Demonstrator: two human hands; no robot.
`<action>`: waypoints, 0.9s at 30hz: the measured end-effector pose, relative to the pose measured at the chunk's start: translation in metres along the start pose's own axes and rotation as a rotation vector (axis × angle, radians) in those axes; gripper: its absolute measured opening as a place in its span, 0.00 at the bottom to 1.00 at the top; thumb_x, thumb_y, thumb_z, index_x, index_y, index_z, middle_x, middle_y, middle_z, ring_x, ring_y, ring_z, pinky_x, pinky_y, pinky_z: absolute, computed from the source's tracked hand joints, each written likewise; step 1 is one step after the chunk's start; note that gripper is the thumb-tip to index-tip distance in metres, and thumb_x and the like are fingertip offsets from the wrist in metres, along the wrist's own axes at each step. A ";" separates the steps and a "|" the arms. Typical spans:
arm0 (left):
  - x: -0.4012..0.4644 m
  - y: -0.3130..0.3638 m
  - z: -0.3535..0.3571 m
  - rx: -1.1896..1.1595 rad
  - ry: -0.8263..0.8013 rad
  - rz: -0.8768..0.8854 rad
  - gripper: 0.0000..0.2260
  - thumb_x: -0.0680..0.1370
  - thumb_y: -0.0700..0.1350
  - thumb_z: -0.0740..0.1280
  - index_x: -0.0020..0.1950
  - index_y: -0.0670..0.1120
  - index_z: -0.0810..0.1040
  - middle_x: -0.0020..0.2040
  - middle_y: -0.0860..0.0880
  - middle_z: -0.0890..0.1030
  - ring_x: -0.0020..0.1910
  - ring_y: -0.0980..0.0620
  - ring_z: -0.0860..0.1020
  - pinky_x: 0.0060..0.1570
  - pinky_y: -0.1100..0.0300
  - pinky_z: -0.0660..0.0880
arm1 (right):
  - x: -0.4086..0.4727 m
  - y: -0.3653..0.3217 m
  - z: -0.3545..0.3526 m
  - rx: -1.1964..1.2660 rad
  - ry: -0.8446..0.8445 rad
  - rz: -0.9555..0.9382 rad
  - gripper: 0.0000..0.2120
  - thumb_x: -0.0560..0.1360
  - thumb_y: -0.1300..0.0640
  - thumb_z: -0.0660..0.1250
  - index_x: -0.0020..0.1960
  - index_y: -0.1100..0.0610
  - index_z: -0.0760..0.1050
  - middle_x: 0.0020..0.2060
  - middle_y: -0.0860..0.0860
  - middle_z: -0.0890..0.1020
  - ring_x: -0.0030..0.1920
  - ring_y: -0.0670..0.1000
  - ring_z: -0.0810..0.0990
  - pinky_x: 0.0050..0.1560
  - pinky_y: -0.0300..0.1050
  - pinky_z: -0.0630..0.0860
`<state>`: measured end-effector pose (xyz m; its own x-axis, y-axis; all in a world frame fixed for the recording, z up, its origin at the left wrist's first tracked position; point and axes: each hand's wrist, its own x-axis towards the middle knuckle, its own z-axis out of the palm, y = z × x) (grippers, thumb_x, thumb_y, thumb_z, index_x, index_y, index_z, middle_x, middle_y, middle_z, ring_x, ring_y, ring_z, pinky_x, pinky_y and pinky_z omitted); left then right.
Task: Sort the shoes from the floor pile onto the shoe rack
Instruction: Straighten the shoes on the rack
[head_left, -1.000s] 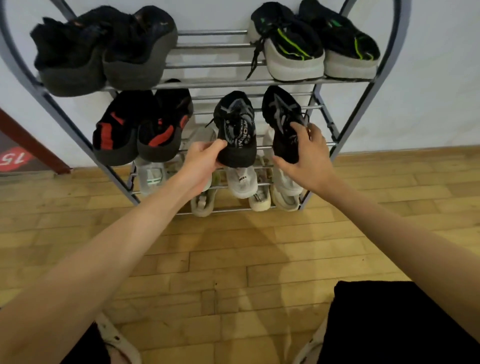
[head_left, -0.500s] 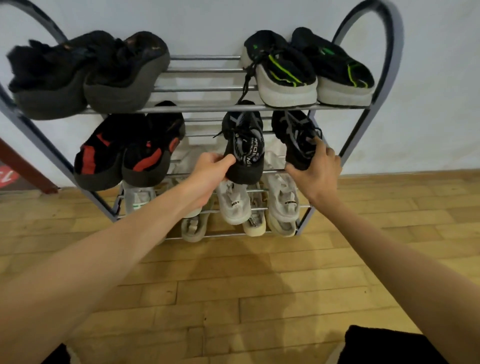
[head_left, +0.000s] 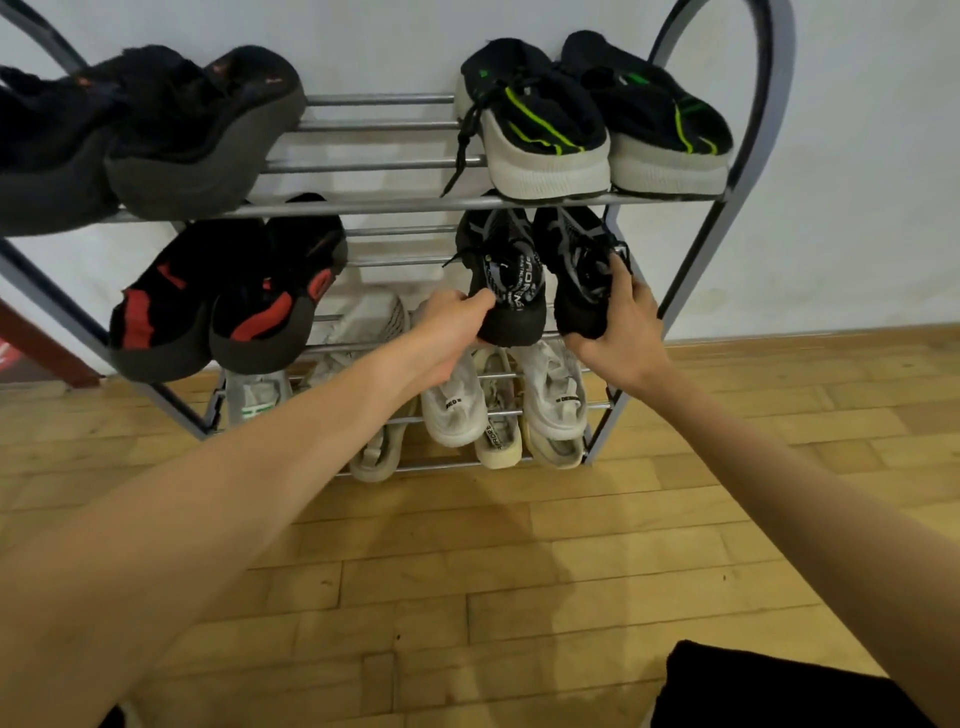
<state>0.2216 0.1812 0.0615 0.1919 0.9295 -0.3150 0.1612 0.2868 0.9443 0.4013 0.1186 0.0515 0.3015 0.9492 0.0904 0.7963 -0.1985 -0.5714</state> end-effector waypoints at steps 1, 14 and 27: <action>-0.001 0.003 0.002 -0.013 -0.010 -0.010 0.13 0.72 0.46 0.66 0.50 0.39 0.75 0.54 0.39 0.81 0.53 0.44 0.81 0.60 0.44 0.76 | -0.001 0.001 -0.001 0.010 -0.005 -0.015 0.47 0.71 0.51 0.71 0.79 0.55 0.43 0.73 0.62 0.58 0.73 0.64 0.57 0.72 0.60 0.58; -0.001 -0.005 -0.001 0.165 -0.035 0.024 0.13 0.82 0.45 0.60 0.62 0.39 0.75 0.61 0.41 0.79 0.56 0.45 0.80 0.59 0.49 0.77 | -0.011 0.008 0.003 0.023 0.019 -0.114 0.49 0.75 0.51 0.70 0.78 0.61 0.37 0.75 0.64 0.56 0.75 0.63 0.57 0.73 0.58 0.61; -0.047 -0.118 -0.030 0.642 0.233 0.159 0.12 0.78 0.51 0.65 0.55 0.43 0.74 0.52 0.45 0.80 0.49 0.47 0.78 0.47 0.52 0.74 | -0.085 0.028 0.104 -0.410 0.017 -0.056 0.31 0.73 0.50 0.66 0.68 0.66 0.62 0.63 0.65 0.67 0.63 0.65 0.67 0.63 0.55 0.65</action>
<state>0.1647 0.1107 -0.0325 0.0597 0.9949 -0.0817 0.7020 0.0164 0.7120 0.3435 0.0578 -0.0569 0.2581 0.9576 0.1278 0.9535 -0.2311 -0.1936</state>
